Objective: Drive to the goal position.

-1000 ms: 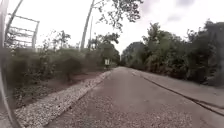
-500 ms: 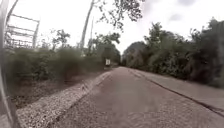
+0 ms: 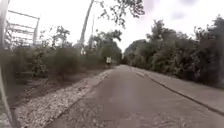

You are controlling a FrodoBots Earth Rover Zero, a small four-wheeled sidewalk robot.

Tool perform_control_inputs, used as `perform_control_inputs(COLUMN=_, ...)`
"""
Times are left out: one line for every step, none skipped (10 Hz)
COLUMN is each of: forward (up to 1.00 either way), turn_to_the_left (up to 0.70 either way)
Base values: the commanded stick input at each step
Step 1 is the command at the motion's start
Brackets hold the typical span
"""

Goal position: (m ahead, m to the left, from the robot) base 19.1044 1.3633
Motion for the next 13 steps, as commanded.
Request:
perform_control_inputs(forward=0.7, turn_to_the_left=-0.04)
perform_control_inputs(forward=0.7, turn_to_the_left=-0.31)
perform_control_inputs(forward=0.7, turn_to_the_left=-0.33)
perform_control_inputs(forward=0.7, turn_to_the_left=-0.03)
perform_control_inputs(forward=0.7, turn_to_the_left=-0.02)
perform_control_inputs(forward=0.7, turn_to_the_left=-0.02)
perform_control_inputs(forward=0.7, turn_to_the_left=-0.02)
perform_control_inputs(forward=0.7, turn_to_the_left=-0.02)
perform_control_inputs(forward=0.7, turn_to_the_left=-0.02)
perform_control_inputs(forward=0.7, turn_to_the_left=-0.02)
perform_control_inputs(forward=0.7, turn_to_the_left=-0.02)
perform_control_inputs(forward=0.7, turn_to_the_left=-0.02)
perform_control_inputs(forward=0.7, turn_to_the_left=-0.02)
